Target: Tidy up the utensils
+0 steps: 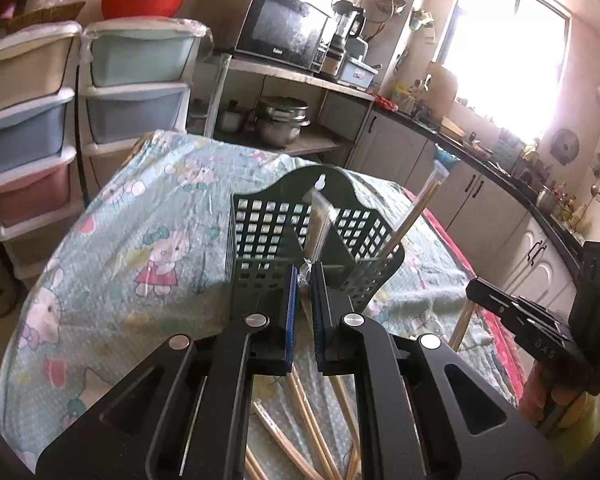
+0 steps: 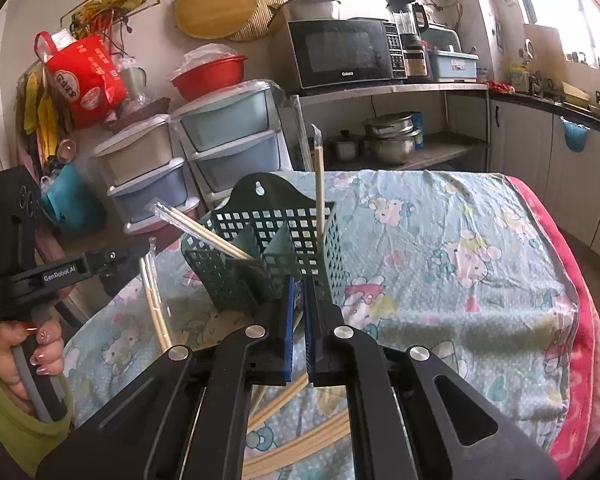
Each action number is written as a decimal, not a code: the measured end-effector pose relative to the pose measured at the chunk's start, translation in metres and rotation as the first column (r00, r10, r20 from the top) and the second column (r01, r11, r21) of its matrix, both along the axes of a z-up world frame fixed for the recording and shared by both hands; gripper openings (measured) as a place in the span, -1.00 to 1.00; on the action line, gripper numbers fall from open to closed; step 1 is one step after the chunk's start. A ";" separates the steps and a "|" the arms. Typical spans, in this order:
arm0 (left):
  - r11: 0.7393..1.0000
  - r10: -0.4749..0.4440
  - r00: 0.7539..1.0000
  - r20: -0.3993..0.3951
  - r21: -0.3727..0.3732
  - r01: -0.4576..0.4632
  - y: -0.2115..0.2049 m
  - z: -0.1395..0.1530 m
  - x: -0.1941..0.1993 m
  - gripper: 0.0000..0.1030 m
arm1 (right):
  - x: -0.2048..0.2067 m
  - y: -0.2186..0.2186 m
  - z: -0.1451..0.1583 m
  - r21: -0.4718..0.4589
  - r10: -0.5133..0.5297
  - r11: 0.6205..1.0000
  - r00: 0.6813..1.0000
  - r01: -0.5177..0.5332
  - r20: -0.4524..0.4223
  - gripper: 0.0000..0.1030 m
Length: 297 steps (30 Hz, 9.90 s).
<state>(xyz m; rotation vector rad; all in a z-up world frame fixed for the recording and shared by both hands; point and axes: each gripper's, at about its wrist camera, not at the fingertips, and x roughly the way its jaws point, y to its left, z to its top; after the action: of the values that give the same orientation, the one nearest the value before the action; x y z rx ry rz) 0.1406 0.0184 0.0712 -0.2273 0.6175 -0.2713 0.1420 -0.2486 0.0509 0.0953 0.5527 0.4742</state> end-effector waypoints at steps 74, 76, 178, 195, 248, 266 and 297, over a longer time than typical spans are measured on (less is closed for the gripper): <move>0.999 -0.006 0.979 0.203 0.044 -0.003 0.001 0.099 0.088 -0.95 | 0.080 0.041 0.117 0.047 -0.019 0.999 0.965 0.007 0.260 -0.92; 0.999 -0.005 0.982 0.190 0.045 -0.004 0.002 0.093 0.091 -0.95 | 0.083 0.041 0.113 0.043 -0.023 0.999 0.969 0.013 0.248 -0.92; 1.000 -0.015 0.968 -0.251 0.003 0.017 0.004 -0.085 -0.010 0.04 | 0.004 -0.018 -0.046 -0.055 -0.067 0.997 0.985 0.058 -0.158 0.03; 0.998 -0.060 0.915 -0.400 -0.004 0.063 -0.006 -0.121 -0.009 -0.28 | 0.013 -0.026 -0.066 -0.069 -0.078 0.996 0.969 0.064 -0.233 -0.13; 0.999 -0.021 0.982 -0.187 -0.042 0.014 0.008 -0.066 0.012 -0.91 | 0.023 -0.012 -0.027 0.013 0.005 1.000 0.989 -0.003 -0.151 -0.95; 0.998 -0.031 0.998 -0.049 -0.050 0.028 0.004 -0.017 0.004 -0.92 | 0.000 0.017 0.021 0.015 0.096 0.995 0.995 -0.096 -0.015 -0.96; 0.999 -0.023 0.986 0.165 -0.022 0.027 0.009 0.069 0.012 -0.95 | -0.006 0.028 0.096 0.020 0.116 0.992 0.970 -0.123 0.215 -0.96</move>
<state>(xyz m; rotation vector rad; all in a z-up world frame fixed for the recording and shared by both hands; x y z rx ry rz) 0.1529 0.0272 0.1402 -0.2183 0.4536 -0.3181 0.1356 -0.2208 0.1467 0.0422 0.3400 0.6036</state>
